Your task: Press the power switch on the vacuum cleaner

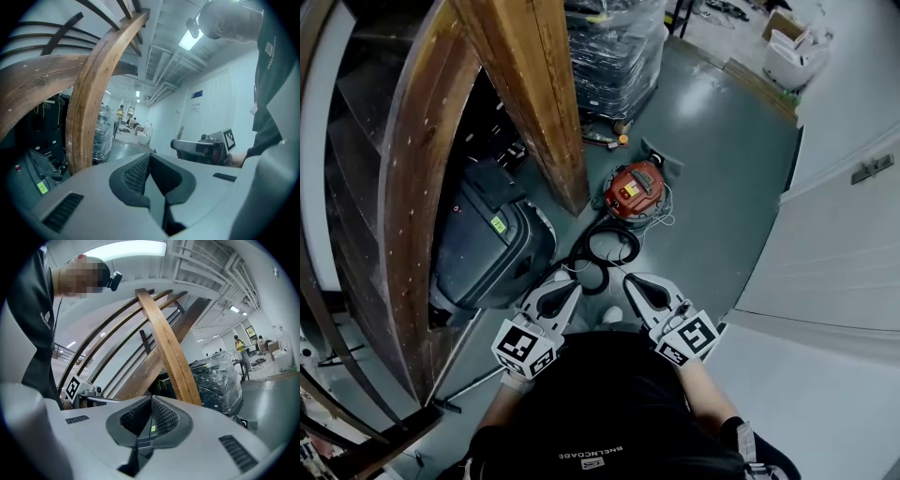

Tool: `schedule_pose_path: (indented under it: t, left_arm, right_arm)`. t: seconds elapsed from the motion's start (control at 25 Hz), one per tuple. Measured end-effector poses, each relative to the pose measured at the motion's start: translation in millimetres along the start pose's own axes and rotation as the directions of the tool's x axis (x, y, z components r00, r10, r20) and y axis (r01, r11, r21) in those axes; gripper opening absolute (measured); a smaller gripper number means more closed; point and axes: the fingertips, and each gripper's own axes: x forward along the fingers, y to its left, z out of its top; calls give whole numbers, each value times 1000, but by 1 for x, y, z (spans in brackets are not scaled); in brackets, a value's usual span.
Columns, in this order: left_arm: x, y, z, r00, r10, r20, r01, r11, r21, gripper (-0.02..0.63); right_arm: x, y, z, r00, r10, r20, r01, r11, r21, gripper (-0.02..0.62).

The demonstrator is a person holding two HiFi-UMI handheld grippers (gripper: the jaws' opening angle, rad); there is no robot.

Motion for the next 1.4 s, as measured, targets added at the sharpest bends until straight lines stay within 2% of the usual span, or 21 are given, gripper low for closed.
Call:
schedule_pose_path:
  t: [0.24,0.64,0.88,1.16,1.4]
  left_arm:
    - [14,35,9,999,-39,-4,39,999,-3,14]
    - [46,126,45,989,-146,-21,146,989,-8,14]
    - [56,171,53,975,-212,-64,212,977,-2,14]
    - [70,190,58,969,-228,-98,230,973,7,14]
    - [100,187,67,977,-193,-87,193,981,-12,14]
  right_arm:
    - [32,-16,0,999,-36,-10,36,999,-6,28]
    - [125,-51,7,992,-118,-50,118,993,-14,28]
    - [167,-84,5,973,-218,-81,218,976,-10,28]
    - [187,-123,1,940,-291,-177,294,956,-9,28]
    - [188,-156,-1,935,-246,-255,248,968,-28,28]
